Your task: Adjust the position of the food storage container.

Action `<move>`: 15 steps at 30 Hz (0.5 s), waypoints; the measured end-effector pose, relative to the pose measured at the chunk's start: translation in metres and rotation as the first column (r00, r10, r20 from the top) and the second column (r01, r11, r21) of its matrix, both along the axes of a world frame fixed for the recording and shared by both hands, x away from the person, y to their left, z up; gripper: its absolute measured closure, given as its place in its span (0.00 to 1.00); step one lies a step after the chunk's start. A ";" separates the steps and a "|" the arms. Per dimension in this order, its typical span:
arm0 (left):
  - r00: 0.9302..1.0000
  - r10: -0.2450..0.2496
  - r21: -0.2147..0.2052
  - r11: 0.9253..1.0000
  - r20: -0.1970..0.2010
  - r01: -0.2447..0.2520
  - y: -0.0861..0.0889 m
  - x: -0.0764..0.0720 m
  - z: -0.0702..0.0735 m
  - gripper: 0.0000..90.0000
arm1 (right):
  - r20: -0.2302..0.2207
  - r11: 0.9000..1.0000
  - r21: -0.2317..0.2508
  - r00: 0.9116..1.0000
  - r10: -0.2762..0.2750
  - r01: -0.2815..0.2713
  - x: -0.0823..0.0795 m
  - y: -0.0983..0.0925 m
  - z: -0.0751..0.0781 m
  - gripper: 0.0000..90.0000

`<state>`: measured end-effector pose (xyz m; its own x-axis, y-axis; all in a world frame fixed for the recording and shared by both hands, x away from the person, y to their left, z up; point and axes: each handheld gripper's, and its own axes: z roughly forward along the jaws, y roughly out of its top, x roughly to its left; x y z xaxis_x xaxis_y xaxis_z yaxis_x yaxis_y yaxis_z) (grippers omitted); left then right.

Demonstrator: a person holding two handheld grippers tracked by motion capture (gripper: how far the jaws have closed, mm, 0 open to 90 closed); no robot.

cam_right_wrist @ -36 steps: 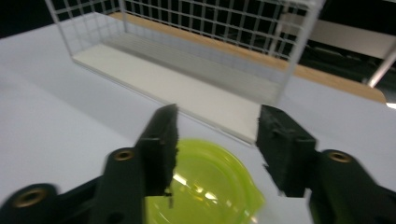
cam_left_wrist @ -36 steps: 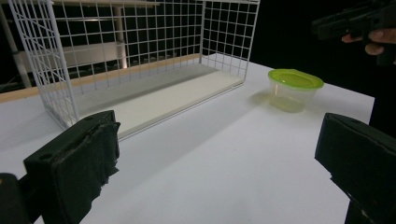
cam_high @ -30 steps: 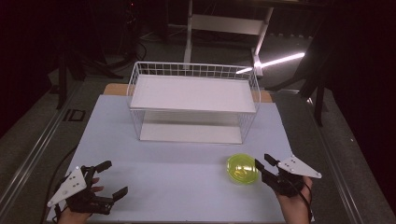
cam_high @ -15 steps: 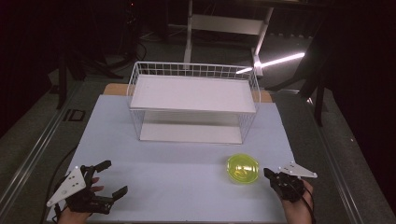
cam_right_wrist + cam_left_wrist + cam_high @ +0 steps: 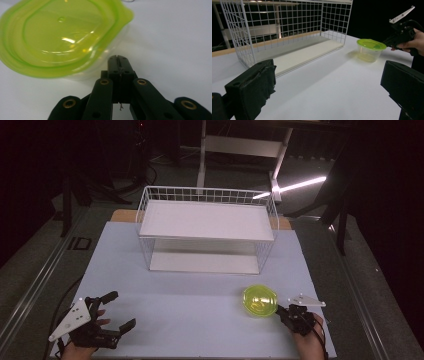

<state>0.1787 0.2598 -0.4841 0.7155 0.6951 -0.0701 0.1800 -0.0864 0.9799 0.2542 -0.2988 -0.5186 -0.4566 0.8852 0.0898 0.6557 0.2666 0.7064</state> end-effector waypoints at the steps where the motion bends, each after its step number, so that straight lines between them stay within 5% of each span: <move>1: 1.000 0.001 0.000 1.000 -0.001 -0.001 0.000 0.000 0.000 0.01 | 0.000 1.000 0.000 1.000 0.000 0.000 0.000 0.000 0.000 1.00; 15: 1.000 -0.018 0.016 1.000 0.002 0.018 -0.005 -0.002 0.000 0.01 | -0.026 0.997 -0.012 0.997 0.071 -0.071 0.017 0.037 -0.002 1.00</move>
